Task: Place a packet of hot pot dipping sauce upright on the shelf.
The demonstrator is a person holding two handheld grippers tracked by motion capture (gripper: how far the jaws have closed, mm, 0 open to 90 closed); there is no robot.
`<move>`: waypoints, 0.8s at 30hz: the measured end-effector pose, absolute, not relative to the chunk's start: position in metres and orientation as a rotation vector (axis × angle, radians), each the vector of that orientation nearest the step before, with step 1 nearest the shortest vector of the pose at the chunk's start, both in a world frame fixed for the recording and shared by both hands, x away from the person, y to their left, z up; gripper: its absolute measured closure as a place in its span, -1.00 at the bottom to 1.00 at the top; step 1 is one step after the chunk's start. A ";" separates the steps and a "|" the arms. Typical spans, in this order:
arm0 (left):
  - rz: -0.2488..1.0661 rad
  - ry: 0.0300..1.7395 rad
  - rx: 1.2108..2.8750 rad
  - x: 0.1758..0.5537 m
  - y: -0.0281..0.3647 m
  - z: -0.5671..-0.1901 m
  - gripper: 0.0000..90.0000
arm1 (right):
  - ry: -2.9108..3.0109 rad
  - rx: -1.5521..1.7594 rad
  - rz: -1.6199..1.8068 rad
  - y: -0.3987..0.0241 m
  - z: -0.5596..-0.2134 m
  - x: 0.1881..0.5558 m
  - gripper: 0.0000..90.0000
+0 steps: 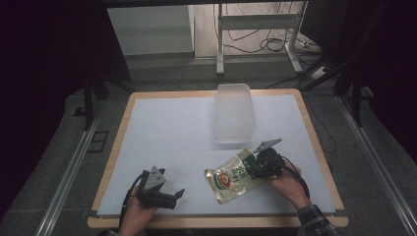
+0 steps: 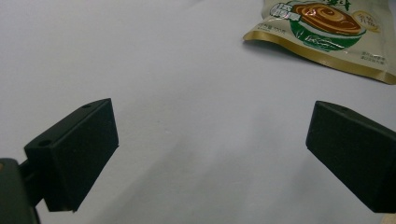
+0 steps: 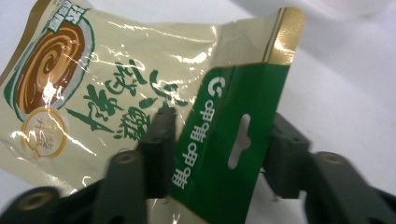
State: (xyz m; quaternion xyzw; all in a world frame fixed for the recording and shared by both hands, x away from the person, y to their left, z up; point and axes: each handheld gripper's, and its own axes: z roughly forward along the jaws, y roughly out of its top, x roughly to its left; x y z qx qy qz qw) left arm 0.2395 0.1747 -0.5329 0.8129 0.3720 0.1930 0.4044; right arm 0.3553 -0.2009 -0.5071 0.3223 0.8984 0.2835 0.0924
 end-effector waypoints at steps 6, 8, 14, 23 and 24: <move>0.493 0.938 2.064 0.239 0.173 -0.533 -0.94 | 2.686 0.894 0.823 -0.196 -0.504 0.354 0.57; 0.494 0.938 2.065 0.239 0.173 -0.533 -0.95 | 2.698 0.892 0.811 -0.195 -0.505 0.355 0.67; 0.495 0.938 2.065 0.239 0.173 -0.533 -0.95 | 2.719 0.926 0.802 -0.194 -0.504 0.356 0.96; 0.500 0.940 2.064 0.239 0.174 -0.533 -0.95 | 2.719 0.888 0.799 -0.191 -0.500 0.355 0.98; 0.501 0.941 2.063 0.239 0.174 -0.533 -0.95 | 2.717 0.880 0.797 -0.191 -0.499 0.354 0.98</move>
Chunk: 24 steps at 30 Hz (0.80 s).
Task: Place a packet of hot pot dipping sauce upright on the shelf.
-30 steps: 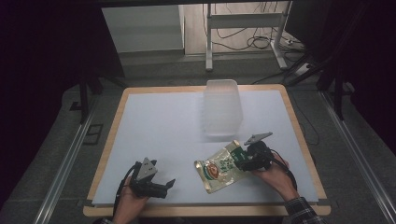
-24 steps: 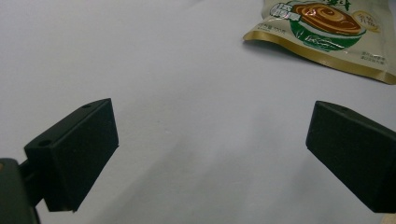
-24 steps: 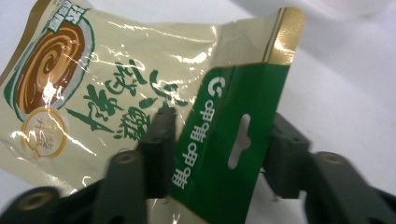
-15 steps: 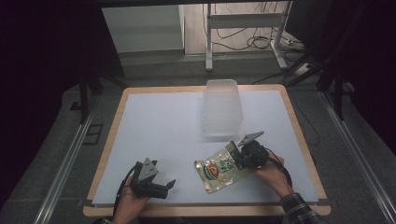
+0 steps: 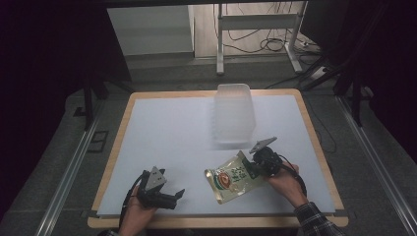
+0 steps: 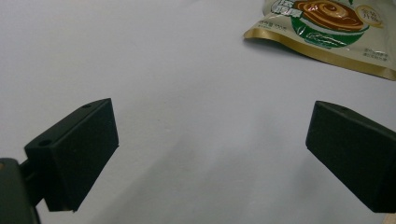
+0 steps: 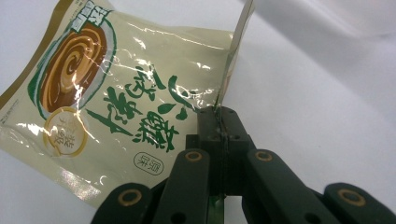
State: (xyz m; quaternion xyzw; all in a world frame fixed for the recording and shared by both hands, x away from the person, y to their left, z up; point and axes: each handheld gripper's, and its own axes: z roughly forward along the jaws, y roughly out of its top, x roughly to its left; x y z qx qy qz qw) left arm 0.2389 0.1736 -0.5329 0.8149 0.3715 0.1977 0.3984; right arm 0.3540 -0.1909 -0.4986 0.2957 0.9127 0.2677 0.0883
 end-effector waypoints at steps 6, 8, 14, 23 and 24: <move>0.503 0.944 2.061 0.239 0.174 -0.533 -0.95 | 2.700 0.832 0.806 -0.190 -0.491 0.351 0.98; 0.504 0.944 2.060 0.239 0.174 -0.533 -0.95 | 2.694 0.807 0.808 -0.188 -0.488 0.351 0.98; 0.507 0.949 2.055 0.239 0.175 -0.532 -0.95 | 2.666 0.755 0.810 -0.183 -0.480 0.349 0.98; 0.512 0.961 2.039 0.239 0.176 -0.532 -0.95 | 2.610 0.681 0.851 -0.174 -0.460 0.343 0.98; 0.513 0.963 2.037 0.239 0.176 -0.532 -0.95 | 2.606 0.674 0.854 -0.173 -0.458 0.343 0.98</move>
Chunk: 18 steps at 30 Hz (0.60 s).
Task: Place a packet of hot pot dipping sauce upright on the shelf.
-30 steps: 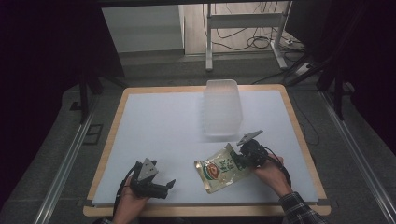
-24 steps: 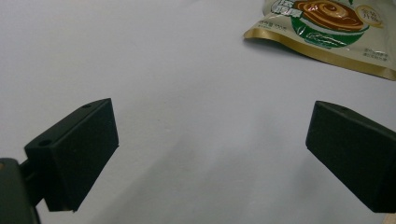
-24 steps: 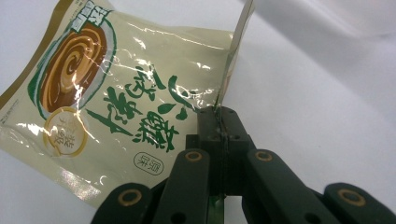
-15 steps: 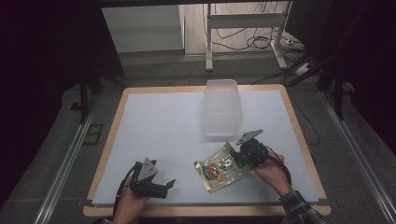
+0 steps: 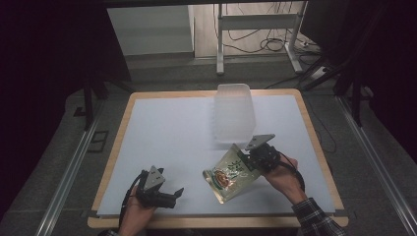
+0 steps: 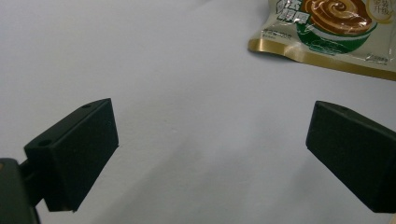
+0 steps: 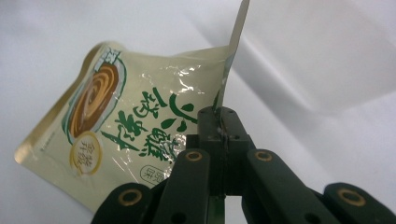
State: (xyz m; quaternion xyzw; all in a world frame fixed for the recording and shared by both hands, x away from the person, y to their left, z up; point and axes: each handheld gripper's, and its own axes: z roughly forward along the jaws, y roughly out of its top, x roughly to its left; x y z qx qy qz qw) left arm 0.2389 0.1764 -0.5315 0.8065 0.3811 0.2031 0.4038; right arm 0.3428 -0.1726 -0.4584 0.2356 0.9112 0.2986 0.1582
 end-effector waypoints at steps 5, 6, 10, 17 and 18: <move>0.515 0.963 2.032 0.239 0.177 -0.531 -0.95 | 2.586 0.633 0.869 -0.165 -0.449 0.343 0.98; 0.511 0.962 2.031 0.239 0.177 -0.531 -0.95 | 2.581 0.620 0.869 -0.164 -0.447 0.343 0.98; 0.504 0.958 2.034 0.238 0.176 -0.531 -0.95 | 2.564 0.578 0.873 -0.157 -0.437 0.342 0.98; 0.506 0.953 2.036 0.239 0.177 -0.531 -0.95 | 2.546 0.507 0.869 -0.146 -0.420 0.342 0.99; 0.505 0.953 2.036 0.239 0.177 -0.531 -0.95 | 2.545 0.497 0.873 -0.145 -0.418 0.342 0.98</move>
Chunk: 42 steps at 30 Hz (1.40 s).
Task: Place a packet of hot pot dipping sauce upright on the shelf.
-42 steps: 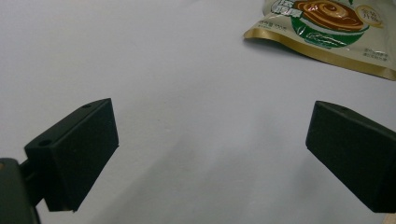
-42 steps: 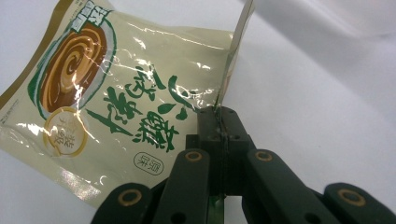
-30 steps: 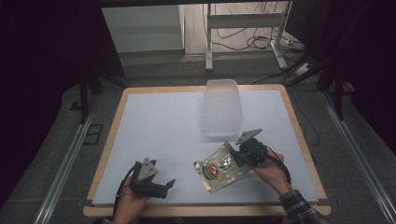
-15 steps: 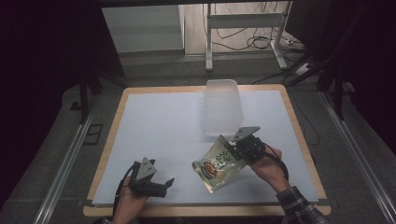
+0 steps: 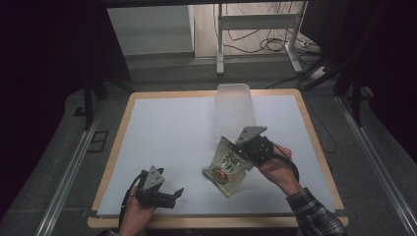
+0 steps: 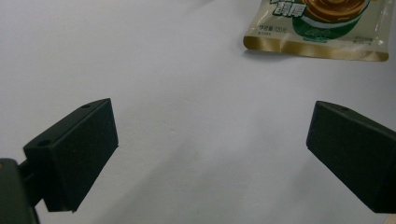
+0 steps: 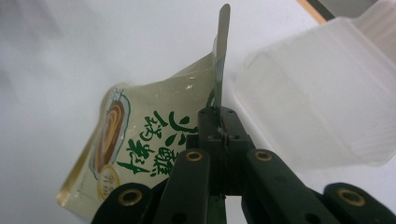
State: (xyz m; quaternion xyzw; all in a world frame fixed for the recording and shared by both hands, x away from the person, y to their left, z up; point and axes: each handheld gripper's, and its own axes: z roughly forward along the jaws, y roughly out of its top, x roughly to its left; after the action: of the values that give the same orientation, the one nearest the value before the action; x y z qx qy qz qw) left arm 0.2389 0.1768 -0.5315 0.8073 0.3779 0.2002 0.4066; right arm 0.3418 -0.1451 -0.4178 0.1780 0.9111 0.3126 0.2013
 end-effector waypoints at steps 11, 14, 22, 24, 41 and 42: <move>0.504 0.948 2.028 0.238 0.177 -0.531 -0.96 | 2.530 0.437 0.890 -0.134 -0.399 0.342 0.99; 0.498 0.945 2.015 0.238 0.178 -0.530 -0.96 | 2.523 0.431 0.888 -0.131 -0.394 0.343 0.99; 0.478 0.939 1.989 0.238 0.181 -0.529 -0.97 | 2.497 0.412 0.893 -0.128 -0.383 0.349 0.99; 0.477 0.938 1.989 0.238 0.181 -0.529 -0.97 | 2.489 0.409 0.884 -0.127 -0.380 0.351 0.99; 0.479 0.938 1.997 0.238 0.180 -0.529 -0.97 | 2.445 0.368 0.890 -0.119 -0.359 0.374 0.99; 0.479 0.938 1.997 0.238 0.180 -0.529 -0.97 | 2.445 0.365 0.897 -0.118 -0.358 0.375 0.99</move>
State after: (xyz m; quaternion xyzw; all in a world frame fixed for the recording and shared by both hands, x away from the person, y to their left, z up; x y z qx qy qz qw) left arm 0.2381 0.1795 -0.5293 0.7996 0.3754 0.1919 0.4276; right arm 0.3750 -0.1184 -0.3580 0.1342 0.8995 0.3300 0.2530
